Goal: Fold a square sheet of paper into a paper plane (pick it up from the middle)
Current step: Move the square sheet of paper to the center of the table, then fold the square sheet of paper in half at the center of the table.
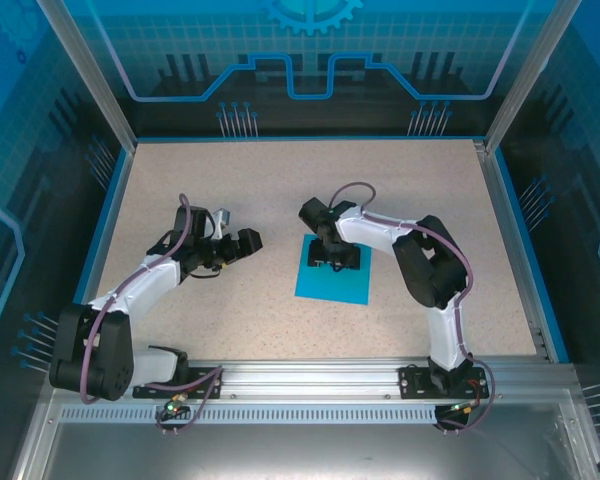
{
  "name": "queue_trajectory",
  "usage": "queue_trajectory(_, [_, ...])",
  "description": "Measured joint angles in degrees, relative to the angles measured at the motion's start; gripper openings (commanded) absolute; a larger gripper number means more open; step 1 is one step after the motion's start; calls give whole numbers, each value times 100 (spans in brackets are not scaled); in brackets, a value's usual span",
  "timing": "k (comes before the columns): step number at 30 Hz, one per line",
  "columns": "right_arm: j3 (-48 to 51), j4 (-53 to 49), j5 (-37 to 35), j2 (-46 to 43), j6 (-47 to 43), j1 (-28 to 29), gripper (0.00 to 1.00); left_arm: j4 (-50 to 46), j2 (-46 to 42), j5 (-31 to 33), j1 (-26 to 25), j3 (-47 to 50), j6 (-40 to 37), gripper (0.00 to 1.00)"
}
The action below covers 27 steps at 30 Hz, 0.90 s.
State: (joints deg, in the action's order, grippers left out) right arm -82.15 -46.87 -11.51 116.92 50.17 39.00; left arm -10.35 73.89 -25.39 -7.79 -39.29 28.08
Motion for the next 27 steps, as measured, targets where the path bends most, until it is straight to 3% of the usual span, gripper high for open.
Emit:
queue_trajectory(3, [-11,-28,-33,-11,-76,0,88,-9,0,0,0,-13,0,98])
queue_trajectory(6, [-2,-52,-20,-35,-131,-4,97,-11,2,0,0,-24,-2,98])
queue_trajectory(14, [127,103,85,-44,-90,-7,99,-15,4,-2,0,-44,-4,99])
queue_trajectory(27, [271,297,92,-46,42,39,82,-63,4,0,0,-44,-17,99])
